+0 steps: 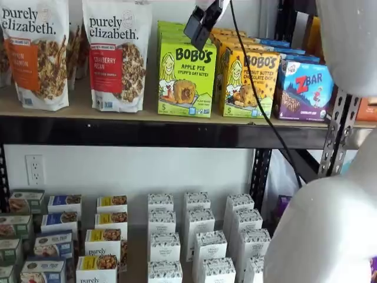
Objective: Pick the green box on the top shelf, the fourth from the left
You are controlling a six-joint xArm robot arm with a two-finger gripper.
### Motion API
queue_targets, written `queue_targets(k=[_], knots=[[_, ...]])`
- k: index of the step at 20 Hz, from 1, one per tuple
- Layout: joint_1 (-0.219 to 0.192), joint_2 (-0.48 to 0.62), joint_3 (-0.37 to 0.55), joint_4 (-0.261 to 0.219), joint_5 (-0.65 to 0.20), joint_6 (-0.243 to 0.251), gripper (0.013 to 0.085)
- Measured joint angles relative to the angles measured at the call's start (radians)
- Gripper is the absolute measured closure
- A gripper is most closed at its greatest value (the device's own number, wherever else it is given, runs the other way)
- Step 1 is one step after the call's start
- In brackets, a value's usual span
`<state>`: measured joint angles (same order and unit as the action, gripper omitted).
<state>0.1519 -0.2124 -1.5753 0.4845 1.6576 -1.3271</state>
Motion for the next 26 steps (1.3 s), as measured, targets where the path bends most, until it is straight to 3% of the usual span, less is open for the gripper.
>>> queue_targets(k=[26], knots=[[-0.047,0.100,-0.061,-0.032,-0.056,-0.064,0.0130]])
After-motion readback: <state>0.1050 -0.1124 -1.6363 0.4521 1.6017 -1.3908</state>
